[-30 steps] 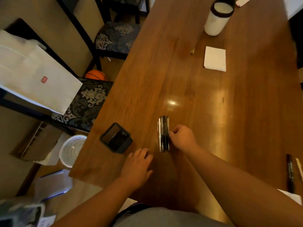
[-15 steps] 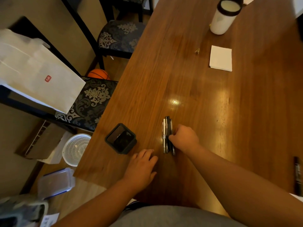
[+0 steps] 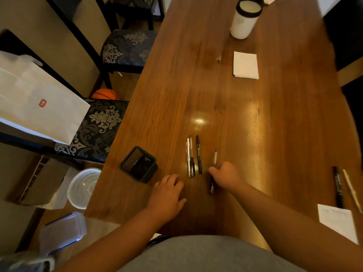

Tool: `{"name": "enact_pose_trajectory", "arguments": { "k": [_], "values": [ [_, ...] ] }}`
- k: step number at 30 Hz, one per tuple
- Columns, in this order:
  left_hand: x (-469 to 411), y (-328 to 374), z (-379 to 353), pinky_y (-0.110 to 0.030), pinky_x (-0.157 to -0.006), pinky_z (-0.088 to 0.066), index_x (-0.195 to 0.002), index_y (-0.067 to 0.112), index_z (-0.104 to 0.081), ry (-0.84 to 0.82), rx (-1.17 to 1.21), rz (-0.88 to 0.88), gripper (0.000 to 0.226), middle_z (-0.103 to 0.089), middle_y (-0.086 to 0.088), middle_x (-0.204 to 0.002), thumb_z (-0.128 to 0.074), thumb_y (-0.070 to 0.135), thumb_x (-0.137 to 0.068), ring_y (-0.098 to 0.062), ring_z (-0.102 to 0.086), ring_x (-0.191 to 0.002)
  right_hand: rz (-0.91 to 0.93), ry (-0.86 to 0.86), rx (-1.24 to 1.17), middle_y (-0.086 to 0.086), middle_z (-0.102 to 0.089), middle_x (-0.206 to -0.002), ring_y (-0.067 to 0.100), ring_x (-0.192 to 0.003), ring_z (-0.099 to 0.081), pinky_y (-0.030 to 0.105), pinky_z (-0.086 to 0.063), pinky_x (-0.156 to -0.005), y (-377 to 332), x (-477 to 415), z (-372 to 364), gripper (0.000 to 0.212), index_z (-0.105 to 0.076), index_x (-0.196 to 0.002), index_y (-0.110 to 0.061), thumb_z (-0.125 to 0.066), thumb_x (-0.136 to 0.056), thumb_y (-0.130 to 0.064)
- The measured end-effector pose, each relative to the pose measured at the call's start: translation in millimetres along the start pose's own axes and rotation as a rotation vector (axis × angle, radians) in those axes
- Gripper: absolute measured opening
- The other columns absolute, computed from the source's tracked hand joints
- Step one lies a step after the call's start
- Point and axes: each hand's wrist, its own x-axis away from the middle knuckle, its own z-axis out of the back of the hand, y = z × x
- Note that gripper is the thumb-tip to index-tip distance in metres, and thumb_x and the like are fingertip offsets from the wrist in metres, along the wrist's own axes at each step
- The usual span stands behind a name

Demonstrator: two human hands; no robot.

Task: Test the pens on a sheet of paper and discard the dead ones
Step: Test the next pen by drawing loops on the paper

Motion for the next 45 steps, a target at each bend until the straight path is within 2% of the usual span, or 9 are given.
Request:
{"name": "enact_pose_trajectory", "arguments": {
  "k": [3,6,13,17,22,29,33,41,45],
  "values": [
    [-5.8,12.0,9.5,-0.034,-0.095,-0.043,-0.123,0.027,-0.053,-0.020,0.112,-0.004,0.040,-0.051,0.004,-0.126,-0.051,0.051,-0.092,-0.016,-0.045,-0.118,-0.090,-0.037,-0.453,0.007,-0.063,-0.061,0.016,-0.045,-0.060,0.026,-0.044,-0.041,22.8,25.2,5.4,0.016,-0.057,-0.089,-0.009,-0.053,-0.095,-0.022],
    [-12.5,36.2,17.5,-0.031,-0.083,-0.050,-0.115,0.027,-0.058,-0.064,0.278,-0.043,0.032,-0.058,0.007,-0.109,-0.053,0.049,-0.093,-0.010,-0.054,-0.098,-0.097,-0.050,-0.716,0.009,-0.065,-0.057,0.021,-0.046,-0.061,0.027,-0.043,-0.039,49.4,53.1,14.5,0.012,-0.052,-0.084,-0.008,-0.049,-0.094,-0.014],
    [-31.2,124.4,22.3,-0.031,-0.084,-0.050,-0.116,0.025,-0.060,-0.113,0.353,-0.296,0.028,-0.065,0.006,-0.109,-0.056,0.042,-0.093,-0.009,-0.059,-0.097,-0.202,0.042,-1.037,0.009,-0.062,-0.058,0.018,-0.045,-0.055,0.024,-0.040,-0.041,107.9,104.0,42.9,0.011,-0.056,-0.088,-0.006,-0.048,-0.092,-0.012],
    [-38.8,172.7,15.3,-0.035,-0.082,-0.049,-0.113,0.025,-0.061,-0.153,0.316,-0.378,0.029,-0.066,0.004,-0.106,-0.058,0.044,-0.092,-0.013,-0.060,-0.096,-0.194,0.052,-1.095,0.009,-0.061,-0.060,0.018,-0.049,-0.055,0.026,-0.040,-0.045,141.0,120.9,60.1,0.015,-0.056,-0.086,-0.007,-0.046,-0.095,-0.015],
    [-47.0,232.0,-5.1,-0.037,-0.073,-0.048,-0.101,0.021,-0.065,-0.147,0.268,-0.402,0.024,-0.068,-0.001,-0.093,-0.062,0.042,-0.089,-0.019,-0.062,-0.086,-0.078,0.004,-1.090,0.009,-0.063,-0.065,0.016,-0.055,-0.059,0.025,-0.046,-0.050,194.9,130.7,86.9,0.019,-0.059,-0.091,-0.007,-0.059,-0.096,-0.025],
    [-51.7,332.9,-42.4,-0.027,-0.066,-0.045,-0.099,0.029,-0.063,-0.143,0.183,-0.313,0.018,-0.066,0.006,-0.090,-0.065,0.043,-0.088,-0.011,-0.059,-0.079,-0.075,-0.056,-1.052,0.008,-0.067,-0.069,0.016,-0.059,-0.062,0.025,-0.049,-0.053,289.6,130.9,134.5,0.020,-0.063,-0.091,-0.010,-0.064,-0.093,-0.030],
    [-49.6,383.5,-67.5,-0.019,-0.060,-0.036,-0.106,0.028,-0.063,-0.156,0.144,-0.276,0.019,-0.065,0.006,-0.094,-0.058,0.041,-0.093,-0.007,-0.052,-0.074,-0.072,-0.112,-1.026,0.009,-0.066,-0.068,0.016,-0.057,-0.061,0.026,-0.049,-0.053,336.7,128.6,163.6,0.021,-0.059,-0.092,-0.007,-0.063,-0.094,-0.027],
    [-23.4,436.0,-88.3,-0.023,-0.059,-0.044,-0.102,0.019,-0.071,-0.189,0.322,-0.153,0.026,-0.067,0.002,-0.084,-0.054,0.038,-0.097,-0.010,-0.057,-0.069,-0.023,-0.307,-0.936,0.010,-0.061,-0.063,0.016,-0.052,-0.056,0.024,-0.046,-0.048,378.8,134.7,200.1,0.019,-0.056,-0.082,-0.007,-0.063,-0.094,-0.020],
    [-18.8,444.3,-83.0,-0.029,-0.069,-0.056,-0.094,0.024,-0.068,-0.294,0.469,-0.076,0.019,-0.068,0.007,-0.081,-0.052,0.033,-0.099,-0.009,-0.065,-0.073,0.012,-0.360,-0.923,0.010,-0.061,-0.064,0.016,-0.053,-0.055,0.023,-0.046,-0.048,383.3,135.9,205.6,0.020,-0.055,-0.082,-0.007,-0.062,-0.094,-0.021]
  ]
}}
